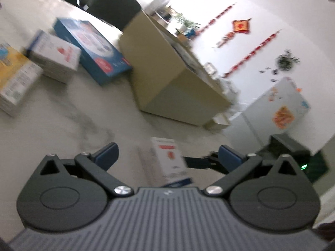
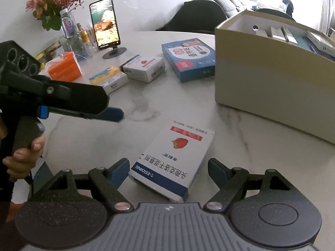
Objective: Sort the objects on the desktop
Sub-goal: 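Close the right gripper around the white strawberry-print box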
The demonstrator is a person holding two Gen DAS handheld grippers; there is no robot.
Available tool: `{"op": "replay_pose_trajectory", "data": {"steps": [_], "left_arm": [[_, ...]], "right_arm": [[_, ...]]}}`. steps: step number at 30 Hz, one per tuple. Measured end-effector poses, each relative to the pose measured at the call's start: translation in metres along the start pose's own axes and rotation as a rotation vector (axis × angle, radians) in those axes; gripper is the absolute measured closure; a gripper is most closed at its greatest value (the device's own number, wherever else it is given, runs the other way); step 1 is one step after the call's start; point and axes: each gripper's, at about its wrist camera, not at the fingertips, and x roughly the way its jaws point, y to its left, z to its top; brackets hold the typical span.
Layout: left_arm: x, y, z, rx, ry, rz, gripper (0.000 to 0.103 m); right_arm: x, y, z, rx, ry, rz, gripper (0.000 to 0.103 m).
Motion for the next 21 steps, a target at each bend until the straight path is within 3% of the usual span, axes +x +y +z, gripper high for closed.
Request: {"op": "replay_pose_trajectory", "data": {"steps": [9,11,21], "left_arm": [[0.01,0.004,-0.001,0.053,-0.015,0.206,0.0],[0.012,0.005,-0.003,0.072,-0.023,0.236,0.0],[0.027,-0.008,-0.011,0.26,-0.014,0.355,0.0]], "right_arm": [[-0.004,-0.015,0.0,0.048,-0.019,-0.083,0.024],[0.001,-0.012,0.001,0.036,-0.012,-0.094,0.031],[-0.014,-0.022,0.006,0.077,-0.075,-0.115,0.036]]}}
